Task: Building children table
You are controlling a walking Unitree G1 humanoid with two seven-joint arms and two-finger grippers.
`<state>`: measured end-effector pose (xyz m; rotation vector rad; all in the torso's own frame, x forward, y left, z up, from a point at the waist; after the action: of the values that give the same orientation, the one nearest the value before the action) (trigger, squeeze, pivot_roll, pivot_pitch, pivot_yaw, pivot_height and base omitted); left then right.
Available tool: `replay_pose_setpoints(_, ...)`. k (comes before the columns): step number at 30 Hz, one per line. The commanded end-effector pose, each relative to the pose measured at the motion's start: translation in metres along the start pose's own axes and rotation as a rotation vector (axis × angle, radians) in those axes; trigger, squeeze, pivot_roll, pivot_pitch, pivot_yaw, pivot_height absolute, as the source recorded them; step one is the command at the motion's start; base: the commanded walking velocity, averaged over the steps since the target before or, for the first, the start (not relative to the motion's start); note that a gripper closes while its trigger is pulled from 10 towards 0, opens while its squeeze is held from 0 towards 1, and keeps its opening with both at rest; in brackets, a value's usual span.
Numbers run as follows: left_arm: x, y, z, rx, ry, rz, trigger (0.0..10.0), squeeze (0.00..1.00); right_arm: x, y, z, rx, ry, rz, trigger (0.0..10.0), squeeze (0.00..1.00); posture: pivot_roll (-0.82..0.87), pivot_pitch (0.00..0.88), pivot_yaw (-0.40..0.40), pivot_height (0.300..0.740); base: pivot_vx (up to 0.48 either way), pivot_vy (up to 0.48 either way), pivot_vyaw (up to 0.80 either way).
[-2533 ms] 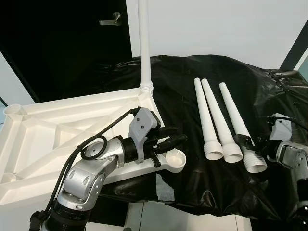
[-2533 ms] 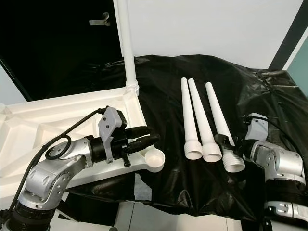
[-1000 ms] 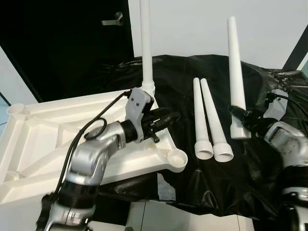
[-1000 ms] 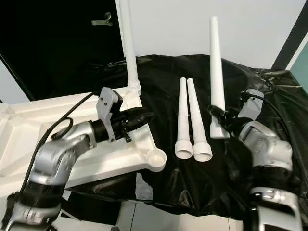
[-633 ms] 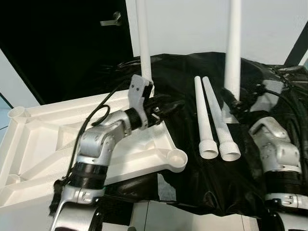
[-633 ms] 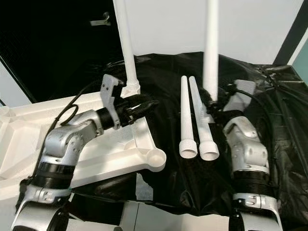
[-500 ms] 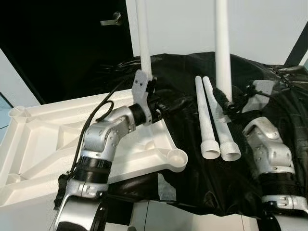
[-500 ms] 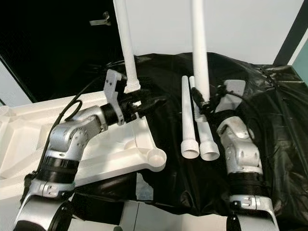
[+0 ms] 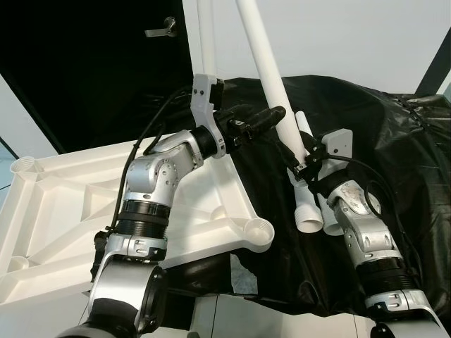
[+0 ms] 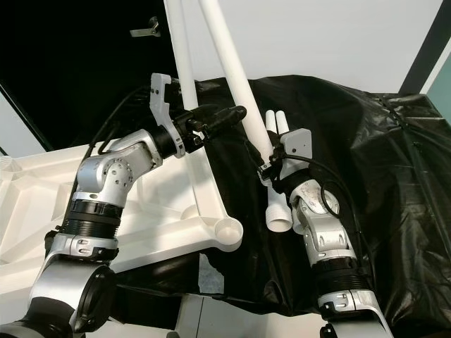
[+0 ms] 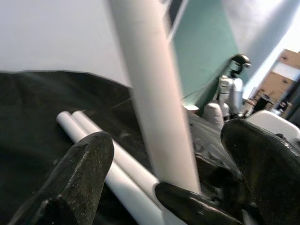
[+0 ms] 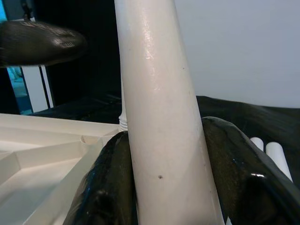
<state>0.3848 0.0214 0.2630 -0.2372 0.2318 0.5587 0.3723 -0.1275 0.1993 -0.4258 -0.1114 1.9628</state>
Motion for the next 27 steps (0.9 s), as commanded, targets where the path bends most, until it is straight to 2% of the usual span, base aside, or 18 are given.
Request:
replay_pose_setpoints(1,-0.001,-0.005,0.011,-0.018,-0.006,-0.005,10.0,0.0,0.014,-0.001,0.0,-0.014,0.031,0.054,10.0,0.0,-0.01,0.0,0.068,0.74,0.0,0.0,0.0)
replay_pose_setpoints(8,0.004,-0.012,0.014,-0.012,0.014,0.025,10.0,0.0,0.023,0.0,-0.002,-0.022,0.041,0.077,10.0,0.0,-0.01,0.0,0.079,0.74,0.0,0.0,0.0)
replay_pose_setpoints(11,0.011,-0.017,0.019,-0.016,0.063,0.066,10.0,0.0,0.031,0.0,-0.003,-0.028,0.053,0.101,10.0,0.0,-0.01,0.0,0.081,0.74,0.0,0.0,0.0)
replay_pose_setpoints(17,0.015,-0.02,0.023,-0.017,0.11,0.084,10.0,0.0,0.035,0.001,-0.006,-0.025,0.064,0.112,10.0,0.0,-0.01,0.0,0.087,0.74,0.0,0.0,0.0)
replay_pose_setpoints(18,0.016,-0.021,0.023,-0.017,0.113,0.086,8.6,0.0,0.035,0.001,-0.007,-0.021,0.071,0.109,10.0,0.0,-0.01,0.0,0.087,0.74,0.0,0.0,0.0)
replay_pose_setpoints(19,0.016,-0.021,0.023,-0.017,0.113,0.086,8.6,0.0,0.035,0.001,-0.007,-0.021,0.071,0.109,10.0,0.0,-0.01,0.0,0.087,0.74,0.0,0.0,0.0)
replay_pose_setpoints(20,0.015,-0.022,0.024,-0.016,0.122,0.087,2.2,0.0,0.035,0.001,-0.008,-0.02,0.075,0.108,10.0,0.0,-0.01,0.0,0.089,0.74,0.0,0.0,0.0)
replay_pose_setpoints(21,0.015,-0.022,0.024,-0.016,0.128,0.088,2.2,0.0,0.035,0.001,-0.008,-0.019,0.077,0.107,10.0,0.0,-0.01,0.0,0.089,0.74,0.0,0.0,0.0)
replay_pose_setpoints(22,0.015,-0.023,0.024,-0.016,0.135,0.087,0.0,0.0,0.035,0.001,-0.008,-0.018,0.08,0.107,10.0,0.0,-0.01,0.0,0.088,0.74,0.0,0.0,0.0)
replay_pose_setpoints(27,0.012,-0.025,0.026,-0.015,0.143,0.069,0.0,0.0,0.035,0.0,-0.009,-0.021,0.086,0.106,10.0,0.0,-0.01,0.0,0.089,0.74,0.0,0.0,0.0)
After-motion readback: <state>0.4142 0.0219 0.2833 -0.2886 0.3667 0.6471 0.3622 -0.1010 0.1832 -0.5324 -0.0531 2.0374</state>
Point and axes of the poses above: a point about 5 cm out from each wrist's last joint towards the gripper, its own y axis pointing back from the gripper into the wrist, its own z axis along the axis of the wrist's last joint, x = y × z, the point moved 5 cm from there along -y, pointing out of the wrist towards the gripper, and after that the axes turned 1 degree about -y, right-handed, at the moved point
